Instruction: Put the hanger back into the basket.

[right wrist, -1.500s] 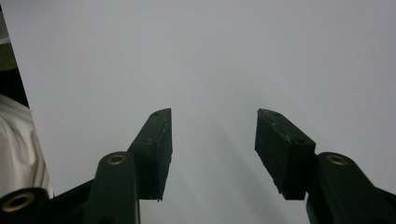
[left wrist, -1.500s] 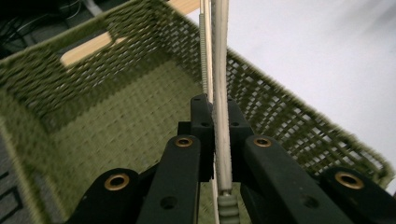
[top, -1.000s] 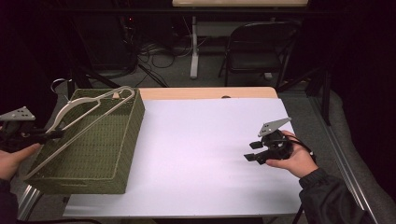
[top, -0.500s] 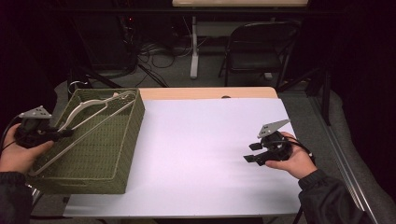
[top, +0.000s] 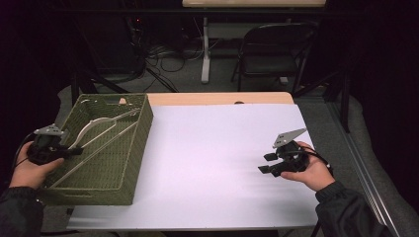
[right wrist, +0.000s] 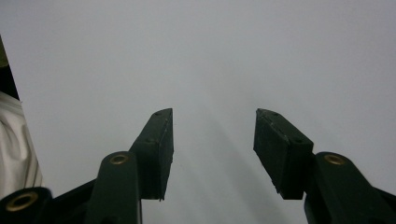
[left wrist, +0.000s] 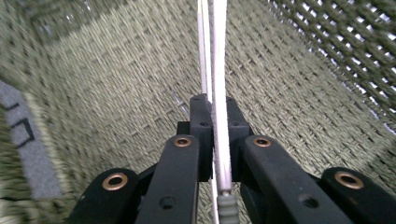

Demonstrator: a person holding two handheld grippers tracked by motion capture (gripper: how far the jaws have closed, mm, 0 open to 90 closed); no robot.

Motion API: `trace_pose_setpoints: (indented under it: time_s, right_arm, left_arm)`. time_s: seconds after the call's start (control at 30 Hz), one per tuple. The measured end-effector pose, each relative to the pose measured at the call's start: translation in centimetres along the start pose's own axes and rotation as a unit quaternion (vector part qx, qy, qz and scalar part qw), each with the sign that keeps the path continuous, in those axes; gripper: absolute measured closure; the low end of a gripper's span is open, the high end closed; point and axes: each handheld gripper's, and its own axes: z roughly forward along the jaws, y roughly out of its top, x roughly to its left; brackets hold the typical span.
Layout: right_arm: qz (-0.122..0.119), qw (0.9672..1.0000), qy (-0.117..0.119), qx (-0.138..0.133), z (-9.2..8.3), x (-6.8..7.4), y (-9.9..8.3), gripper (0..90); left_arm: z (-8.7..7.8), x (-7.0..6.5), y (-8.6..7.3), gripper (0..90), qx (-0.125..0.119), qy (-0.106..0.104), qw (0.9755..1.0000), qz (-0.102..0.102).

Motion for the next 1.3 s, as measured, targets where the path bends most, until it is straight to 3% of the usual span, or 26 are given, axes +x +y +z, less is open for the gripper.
trace_pose_setpoints:
  time_s: [0.13,0.4,0.47,0.6,0.67,0.87,0.9,0.97,1.03,1.13,1.3]
  right_arm:
    - [-0.001,1.0000,0.002,0.004,0.0,0.1,0.0,47.1]
    - [0.002,1.0000,0.000,0.000,0.0,0.1,-0.4,47.1]
    - [0.006,0.9999,-0.002,-0.010,0.0,0.1,-0.6,47.1]
    - [0.005,1.0000,-0.003,-0.005,-0.1,0.1,-0.6,47.1]
    - [0.005,0.9999,-0.002,-0.010,-0.1,0.2,-0.6,47.0]
    - [0.001,0.9998,-0.009,-0.018,-0.3,0.7,-0.6,46.6]
    - [0.001,0.9997,-0.011,-0.020,-0.3,0.8,-0.6,46.5]
    - [0.000,0.9995,-0.020,-0.024,-0.6,1.1,-0.6,46.3]
    - [0.002,0.9993,-0.021,-0.030,-0.8,1.3,-0.7,45.9]
    - [0.002,0.9991,-0.024,-0.034,-1.1,1.7,-1.0,45.8]
    - [0.004,0.9990,-0.031,-0.033,-1.6,2.0,-1.5,45.3]
  left_arm:
    - [0.9,-0.3,0.1,86.3,0.031,0.020,0.9993,0.005]
    - [0.4,-0.4,-0.2,68.9,0.001,0.035,0.9994,-0.006]
    - [-0.1,-0.5,-0.4,61.5,-0.018,0.037,0.9991,-0.010]
    - [-1.2,-1.0,-0.5,45.9,-0.052,0.032,0.9981,-0.009]
    - [-2.3,-1.6,-0.4,45.5,-0.061,0.034,0.9976,-0.001]
    - [-5.0,-4.4,0.0,42.8,-0.100,0.038,0.9942,0.002]
    - [-5.5,-5.4,0.0,42.7,-0.111,0.033,0.9933,-0.007]
    - [-5.8,-6.8,0.1,41.6,-0.121,0.019,0.9924,-0.003]
    - [-5.8,-8.0,0.2,41.7,-0.120,0.015,0.9926,0.001]
    - [-5.6,-10.3,0.5,41.7,-0.109,0.029,0.9934,0.022]
    - [-5.1,-13.6,0.8,41.7,-0.131,0.016,0.9908,0.028]
